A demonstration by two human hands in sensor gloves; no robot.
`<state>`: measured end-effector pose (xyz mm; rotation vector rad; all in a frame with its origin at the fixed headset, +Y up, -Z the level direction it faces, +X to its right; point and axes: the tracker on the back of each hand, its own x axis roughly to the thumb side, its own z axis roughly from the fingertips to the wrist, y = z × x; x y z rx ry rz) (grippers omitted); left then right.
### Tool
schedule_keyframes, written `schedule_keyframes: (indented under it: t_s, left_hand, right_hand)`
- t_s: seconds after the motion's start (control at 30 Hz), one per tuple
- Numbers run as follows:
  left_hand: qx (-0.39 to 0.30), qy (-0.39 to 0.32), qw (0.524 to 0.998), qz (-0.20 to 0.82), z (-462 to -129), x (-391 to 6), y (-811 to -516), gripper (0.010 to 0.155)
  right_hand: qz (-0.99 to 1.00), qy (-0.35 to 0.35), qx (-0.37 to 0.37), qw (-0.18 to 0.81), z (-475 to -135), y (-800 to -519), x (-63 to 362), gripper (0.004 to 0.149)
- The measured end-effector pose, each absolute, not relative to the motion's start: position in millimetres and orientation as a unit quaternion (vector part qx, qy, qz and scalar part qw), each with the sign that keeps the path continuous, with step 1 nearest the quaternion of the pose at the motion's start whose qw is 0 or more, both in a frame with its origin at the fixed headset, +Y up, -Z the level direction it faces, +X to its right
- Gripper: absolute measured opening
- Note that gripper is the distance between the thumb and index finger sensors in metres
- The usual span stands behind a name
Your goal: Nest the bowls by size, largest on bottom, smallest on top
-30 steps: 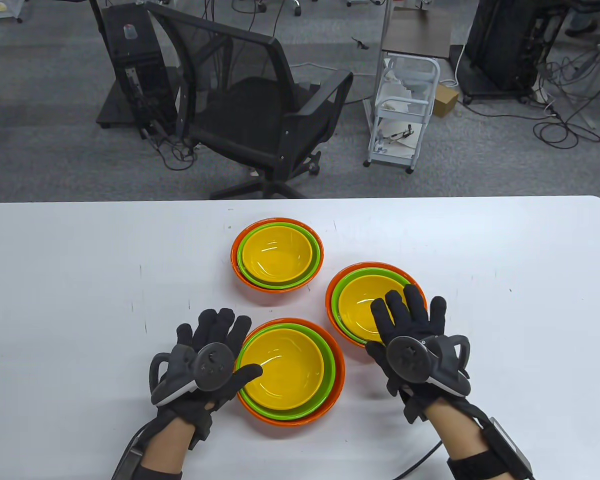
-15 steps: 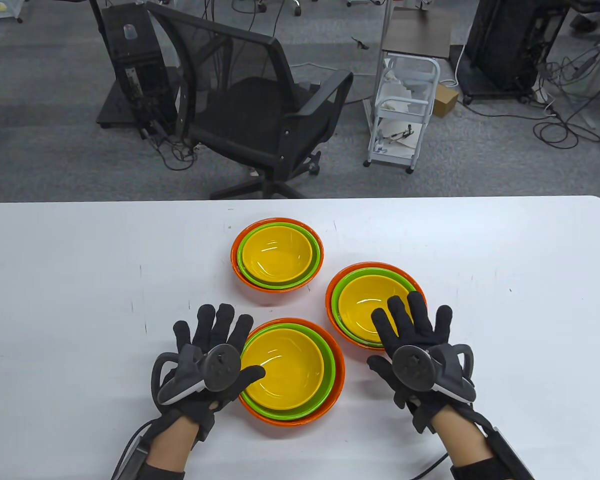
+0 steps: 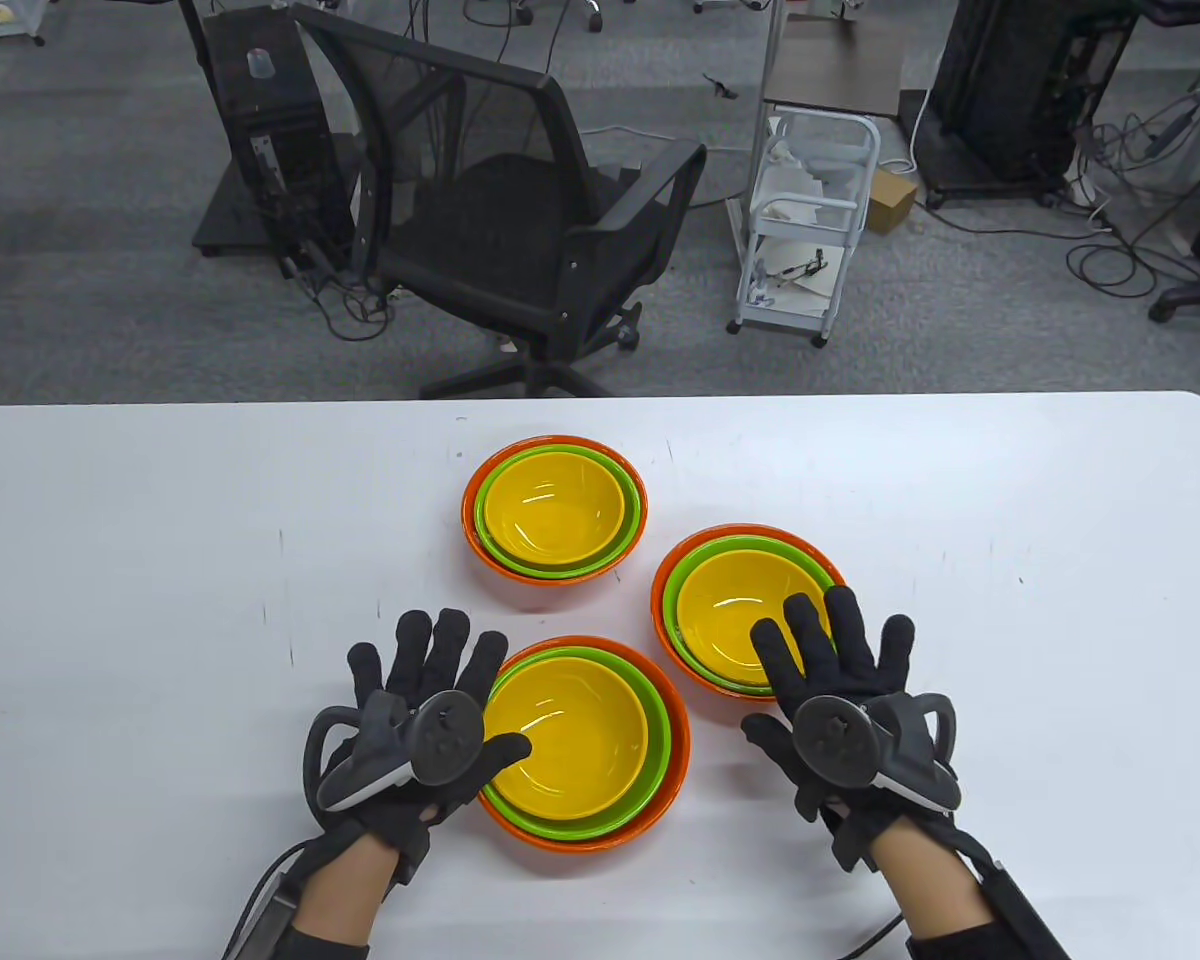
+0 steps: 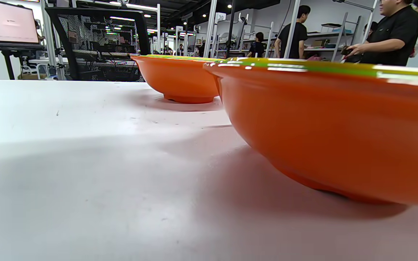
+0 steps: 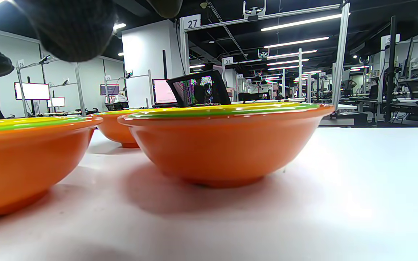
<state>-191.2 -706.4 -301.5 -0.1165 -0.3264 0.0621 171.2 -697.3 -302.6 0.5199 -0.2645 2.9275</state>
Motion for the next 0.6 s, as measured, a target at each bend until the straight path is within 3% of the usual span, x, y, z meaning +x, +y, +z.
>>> schedule_keyframes:
  t_s: [0.6]
  left_hand:
    - [-0.063,-0.161,0.984,0.032,-301.7,-190.6,-708.1,0.091]
  right_hand:
    - [0.979,-0.079,0.171,0.072,-302.1,-697.7,171.3,0.081]
